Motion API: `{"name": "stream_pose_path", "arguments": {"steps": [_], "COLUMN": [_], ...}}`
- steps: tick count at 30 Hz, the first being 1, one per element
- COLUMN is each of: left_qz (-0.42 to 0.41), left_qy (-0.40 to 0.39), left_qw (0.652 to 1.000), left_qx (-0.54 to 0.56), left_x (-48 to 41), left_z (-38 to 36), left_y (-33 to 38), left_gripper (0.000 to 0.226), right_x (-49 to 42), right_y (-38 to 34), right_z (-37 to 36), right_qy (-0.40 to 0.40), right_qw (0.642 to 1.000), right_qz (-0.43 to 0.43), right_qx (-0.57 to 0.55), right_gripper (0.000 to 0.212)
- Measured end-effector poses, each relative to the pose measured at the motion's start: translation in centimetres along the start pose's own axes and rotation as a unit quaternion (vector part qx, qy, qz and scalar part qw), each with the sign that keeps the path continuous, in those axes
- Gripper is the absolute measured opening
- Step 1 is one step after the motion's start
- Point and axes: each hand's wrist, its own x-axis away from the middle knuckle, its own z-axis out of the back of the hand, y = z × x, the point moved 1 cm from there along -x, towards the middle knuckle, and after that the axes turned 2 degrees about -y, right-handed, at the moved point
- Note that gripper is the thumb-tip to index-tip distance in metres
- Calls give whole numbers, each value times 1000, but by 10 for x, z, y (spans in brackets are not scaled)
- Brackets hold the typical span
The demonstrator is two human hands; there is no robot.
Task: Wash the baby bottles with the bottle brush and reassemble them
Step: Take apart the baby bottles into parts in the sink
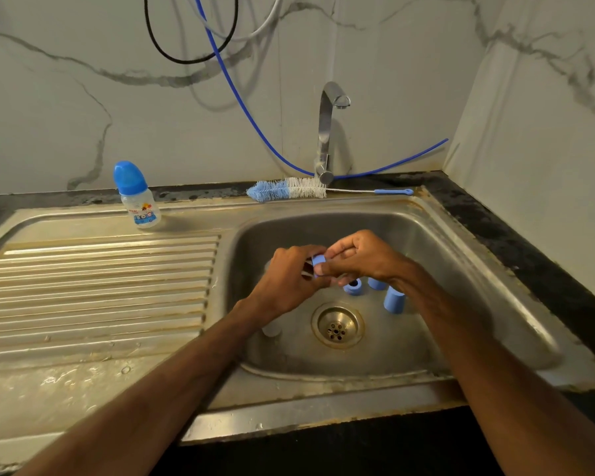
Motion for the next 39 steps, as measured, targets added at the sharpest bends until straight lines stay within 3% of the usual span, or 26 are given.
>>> {"name": "stream_pose_path", "arguments": {"steps": [4, 12, 17, 23, 27, 33, 39], "left_qz": [29, 15, 3, 19, 57, 54, 52], "left_qy": [40, -16, -83, -104, -60, -20, -27], "left_qw": [998, 995, 988, 970, 950, 952, 974], "left_qx": [46, 97, 133, 219, 300, 299, 220], "left_x": [-3, -7, -3, -1, -4, -6, -5], "left_z": [3, 10, 9, 4, 4, 6, 7], "left_y": [-9, -17, -20, -24, -24, -23, -33], "left_gripper": [40, 27, 29, 30, 25, 30, 31], "right_x": [5, 8, 3, 1, 2, 3, -2], "right_y": [-5, -6, -7, -10, -10, -8, -7], "right_z": [9, 6, 1, 0, 0, -5, -12], "right_qy": [19, 24, -9, -10, 40, 64, 35], "right_qw": [998, 995, 988, 965, 977, 989, 993], "right_qz": [26, 98, 109, 139, 163, 133, 102], "right_qx": [-50, 5, 112, 224, 135, -6, 38], "right_gripper": [27, 25, 17, 18, 15, 20, 28]}}
